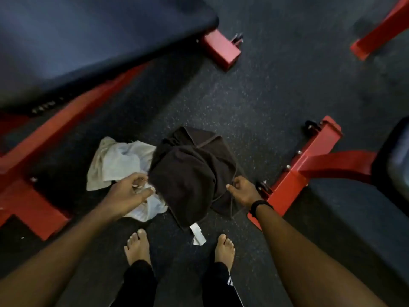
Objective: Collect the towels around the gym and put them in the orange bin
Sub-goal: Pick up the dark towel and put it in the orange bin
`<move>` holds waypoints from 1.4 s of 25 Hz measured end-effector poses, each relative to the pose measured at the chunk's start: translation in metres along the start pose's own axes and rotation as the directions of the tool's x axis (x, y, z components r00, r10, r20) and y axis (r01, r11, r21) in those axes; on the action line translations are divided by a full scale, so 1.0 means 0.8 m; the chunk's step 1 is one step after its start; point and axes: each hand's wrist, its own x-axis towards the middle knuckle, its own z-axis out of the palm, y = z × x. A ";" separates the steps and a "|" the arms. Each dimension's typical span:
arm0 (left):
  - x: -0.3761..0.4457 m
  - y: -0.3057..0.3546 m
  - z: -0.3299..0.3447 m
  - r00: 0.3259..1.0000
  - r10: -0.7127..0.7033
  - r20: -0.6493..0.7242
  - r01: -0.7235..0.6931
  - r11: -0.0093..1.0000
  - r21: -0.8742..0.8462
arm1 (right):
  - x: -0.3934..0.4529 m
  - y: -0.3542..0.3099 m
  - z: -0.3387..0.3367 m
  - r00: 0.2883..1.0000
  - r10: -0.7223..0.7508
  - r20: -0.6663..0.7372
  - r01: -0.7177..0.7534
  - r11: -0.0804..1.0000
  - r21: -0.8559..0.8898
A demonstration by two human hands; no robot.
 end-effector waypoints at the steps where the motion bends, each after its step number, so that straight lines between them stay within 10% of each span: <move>1: 0.021 -0.017 0.011 1.000 0.007 -0.008 -0.007 1.000 -0.019 | 0.020 0.013 0.023 1.000 0.023 0.000 -0.023 1.000 0.018; 7: 0.123 -0.132 0.098 0.998 -0.025 0.057 0.027 0.999 -0.027 | 0.149 0.087 0.171 0.979 0.183 -0.091 -0.145 0.935 0.323; 10: 0.133 -0.160 0.121 0.994 -0.069 0.085 0.066 0.997 0.045 | 0.198 0.089 0.189 0.899 0.398 -0.183 -0.196 0.738 0.646; 13: 0.124 -0.171 0.135 0.990 -0.061 0.126 0.047 0.993 0.112 | 0.209 0.077 0.185 0.956 0.276 -0.097 -0.101 0.621 0.777; 21: 0.008 -0.005 0.046 0.992 0.012 0.128 -0.026 0.994 0.106 | 0.044 -0.048 0.011 0.937 -0.121 -0.328 0.213 0.942 0.258; 28: -0.128 0.311 -0.112 0.942 0.295 -0.161 -0.289 0.956 0.057 | -0.179 -0.191 -0.286 0.842 -0.359 -0.403 0.402 0.915 0.024; 35: -0.317 0.544 -0.228 0.756 0.543 -0.364 -0.537 0.834 0.128 | -0.399 -0.286 -0.533 0.674 -0.483 -0.559 0.548 0.835 -0.060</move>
